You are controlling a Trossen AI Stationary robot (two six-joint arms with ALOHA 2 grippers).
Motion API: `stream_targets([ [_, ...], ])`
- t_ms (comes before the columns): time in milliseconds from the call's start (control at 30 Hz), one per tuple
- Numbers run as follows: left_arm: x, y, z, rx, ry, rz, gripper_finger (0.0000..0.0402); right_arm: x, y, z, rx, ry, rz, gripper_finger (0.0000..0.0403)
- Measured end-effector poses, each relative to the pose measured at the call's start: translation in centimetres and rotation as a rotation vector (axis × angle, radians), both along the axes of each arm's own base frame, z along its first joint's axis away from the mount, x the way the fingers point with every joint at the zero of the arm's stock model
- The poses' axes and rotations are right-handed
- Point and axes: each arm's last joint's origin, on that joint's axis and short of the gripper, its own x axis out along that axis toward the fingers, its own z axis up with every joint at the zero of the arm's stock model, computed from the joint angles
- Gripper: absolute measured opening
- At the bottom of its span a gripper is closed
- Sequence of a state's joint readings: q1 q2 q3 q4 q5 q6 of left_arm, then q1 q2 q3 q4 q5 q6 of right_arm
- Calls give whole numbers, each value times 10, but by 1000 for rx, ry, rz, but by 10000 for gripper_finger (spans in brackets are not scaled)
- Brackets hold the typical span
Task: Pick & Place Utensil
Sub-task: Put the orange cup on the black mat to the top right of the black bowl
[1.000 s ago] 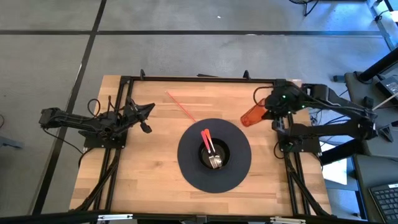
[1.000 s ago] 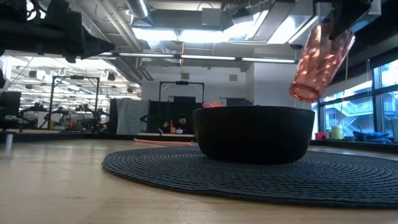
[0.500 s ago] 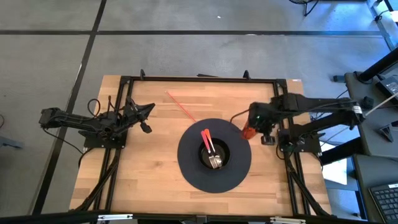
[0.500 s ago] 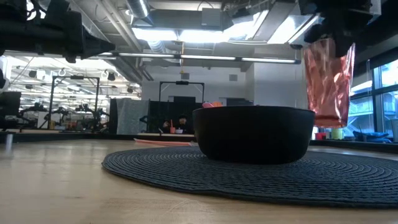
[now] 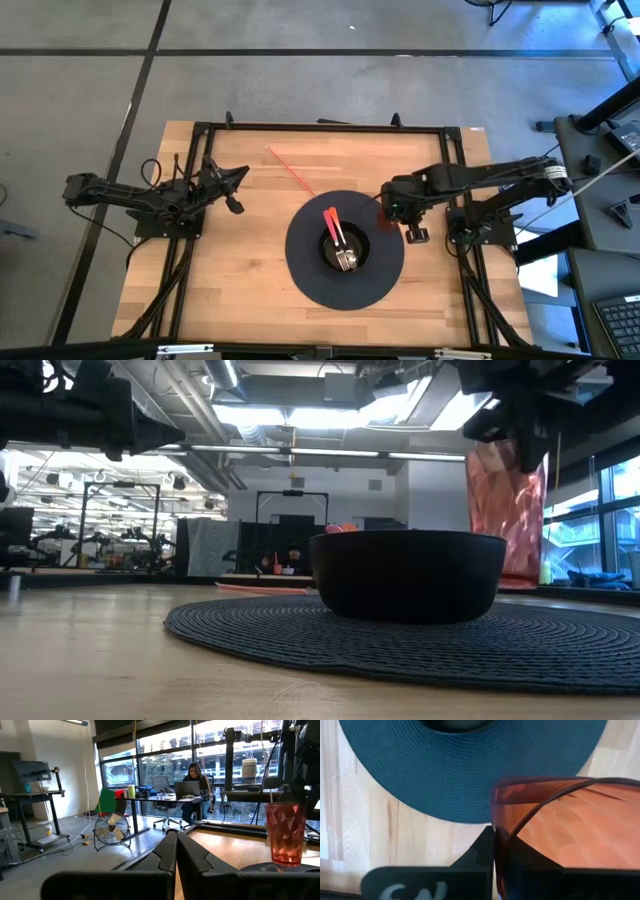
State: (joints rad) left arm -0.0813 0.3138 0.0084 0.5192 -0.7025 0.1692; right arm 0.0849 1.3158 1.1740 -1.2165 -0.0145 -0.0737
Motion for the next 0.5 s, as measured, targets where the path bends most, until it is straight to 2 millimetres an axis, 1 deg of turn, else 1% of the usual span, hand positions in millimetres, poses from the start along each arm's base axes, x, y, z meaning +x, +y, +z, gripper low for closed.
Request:
stream_targets([
  [133, 0, 0, 0, 0, 0, 0, 6, 6, 1, -4, -2, -3, 32, 13],
  [500, 0, 0, 0, 0, 0, 0, 6, 8, 2, -5, 2, -7, 17, 14],
])
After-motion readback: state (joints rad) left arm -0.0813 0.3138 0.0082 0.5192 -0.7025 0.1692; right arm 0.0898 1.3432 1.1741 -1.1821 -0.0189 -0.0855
